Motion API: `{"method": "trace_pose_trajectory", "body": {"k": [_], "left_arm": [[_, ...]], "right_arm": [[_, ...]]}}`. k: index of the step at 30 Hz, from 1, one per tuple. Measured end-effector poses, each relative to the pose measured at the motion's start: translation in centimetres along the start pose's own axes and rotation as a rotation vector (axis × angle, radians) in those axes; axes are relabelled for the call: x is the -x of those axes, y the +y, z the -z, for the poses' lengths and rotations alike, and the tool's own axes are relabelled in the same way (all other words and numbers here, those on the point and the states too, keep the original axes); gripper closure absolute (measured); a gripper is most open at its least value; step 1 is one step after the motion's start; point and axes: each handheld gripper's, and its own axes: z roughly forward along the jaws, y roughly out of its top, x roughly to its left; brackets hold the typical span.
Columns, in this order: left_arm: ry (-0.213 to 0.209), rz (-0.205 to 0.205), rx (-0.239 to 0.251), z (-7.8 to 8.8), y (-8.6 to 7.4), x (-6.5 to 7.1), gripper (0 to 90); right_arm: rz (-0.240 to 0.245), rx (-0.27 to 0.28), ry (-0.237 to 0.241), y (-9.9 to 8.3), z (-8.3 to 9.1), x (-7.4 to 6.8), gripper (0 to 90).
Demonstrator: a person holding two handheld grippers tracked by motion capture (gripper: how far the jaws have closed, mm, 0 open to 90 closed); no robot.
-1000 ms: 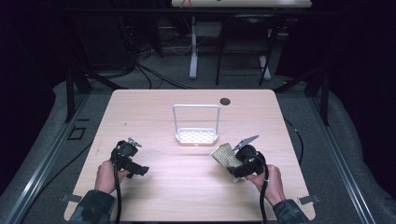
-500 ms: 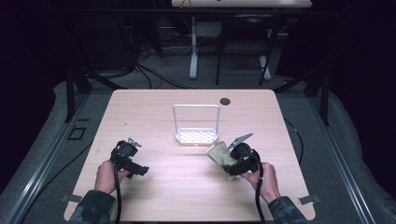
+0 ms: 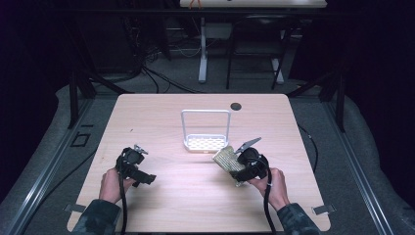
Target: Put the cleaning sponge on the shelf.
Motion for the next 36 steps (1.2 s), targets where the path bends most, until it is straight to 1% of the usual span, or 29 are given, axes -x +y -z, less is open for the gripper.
{"method": "trace_pose_trajectory", "body": {"k": [4, 8, 11, 12, 18, 33, 34, 36], "left_arm": [[0.002, -0.002, 0.000, 0.0, 0.0, 0.0, 2.8], [-0.001, -0.001, 0.002, 0.0, 0.0, 0.0, 2.8], [0.000, -0.002, 0.002, 0.0, 0.0, 0.0, 2.8], [0.000, -0.002, 0.003, 0.0, 0.0, 0.0, 2.8], [-0.002, -0.003, 0.002, 0.0, 0.0, 0.0, 2.9], [-0.001, -0.003, 0.000, 0.0, 0.0, 0.1, 2.9], [-0.002, -0.004, 0.001, 0.0, 0.0, 0.1, 2.9], [-0.003, -0.004, 0.002, 0.0, 0.0, 0.1, 3.0]], "right_arm": [[-0.002, -0.002, -0.002, 0.2, -0.1, -0.1, 44.2], [0.001, -0.002, -0.014, 0.5, -0.3, -0.3, 44.4], [-0.003, -0.006, -0.012, 0.7, -0.4, -0.3, 44.6], [-0.002, -0.001, -0.020, 0.8, -0.5, -0.3, 45.1], [-0.007, 0.004, -0.029, 1.1, -0.6, -0.4, 46.6], [-0.009, 0.025, -0.044, 2.0, -1.1, -0.6, 50.1], [-0.015, 0.026, -0.042, 2.0, -1.1, -0.6, 50.3], [-0.016, 0.022, -0.044, 2.1, -1.1, -0.6, 50.3]]}}
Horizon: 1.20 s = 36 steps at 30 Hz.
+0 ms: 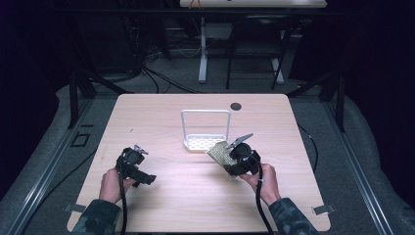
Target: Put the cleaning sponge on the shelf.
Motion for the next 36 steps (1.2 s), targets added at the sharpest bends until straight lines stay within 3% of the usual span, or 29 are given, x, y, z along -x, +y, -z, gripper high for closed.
{"method": "trace_pose_trajectory", "body": {"k": [17, 36], "left_arm": [[-0.001, -0.001, 0.000, 0.0, 0.0, 0.0, 3.1], [-0.005, -0.004, -0.001, 0.0, 0.0, 0.1, 3.1]], "right_arm": [[0.002, 0.019, 0.001, 1.1, -0.9, -0.2, 49.8], [0.005, 0.043, -0.039, 2.2, -1.8, -0.7, 49.6]]}}
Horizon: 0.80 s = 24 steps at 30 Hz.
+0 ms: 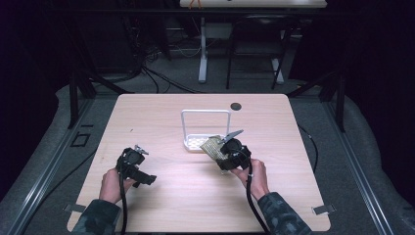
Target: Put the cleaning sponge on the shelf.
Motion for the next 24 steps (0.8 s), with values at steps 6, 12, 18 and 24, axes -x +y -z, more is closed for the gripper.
{"method": "trace_pose_trajectory", "body": {"k": [6, 12, 18, 24], "left_arm": [[-0.001, -0.003, 0.000, 0.0, 0.0, 0.0, 3.2], [-0.004, -0.004, -0.001, 0.0, 0.0, 0.0, 3.2], [-0.003, -0.008, 0.000, -0.1, 0.0, 0.0, 3.2], [-0.005, -0.008, -0.002, -0.1, 0.0, 0.0, 3.2]], "right_arm": [[0.002, 0.016, -0.014, 0.7, -0.4, -0.4, 49.6], [0.012, 0.024, -0.033, 1.3, -0.9, -0.7, 49.7], [0.021, 0.024, -0.049, 2.0, -1.6, -0.8, 49.6], [0.020, 0.024, -0.066, 3.0, -2.4, -1.0, 49.5]]}}
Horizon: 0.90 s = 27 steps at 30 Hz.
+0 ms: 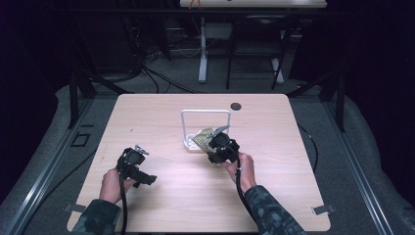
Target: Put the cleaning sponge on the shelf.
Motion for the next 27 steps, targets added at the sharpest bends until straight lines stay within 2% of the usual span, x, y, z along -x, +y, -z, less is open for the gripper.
{"method": "trace_pose_trajectory", "body": {"k": [11, 27], "left_arm": [[-0.004, -0.002, 0.001, 0.0, 0.0, 0.0, 3.2], [-0.009, -0.007, 0.000, 0.0, 0.0, 0.0, 3.2]], "right_arm": [[-0.005, -0.014, -0.050, 1.8, -2.1, 0.4, 48.1], [0.001, -0.009, -0.072, 2.7, -4.7, 0.5, 45.9]]}}
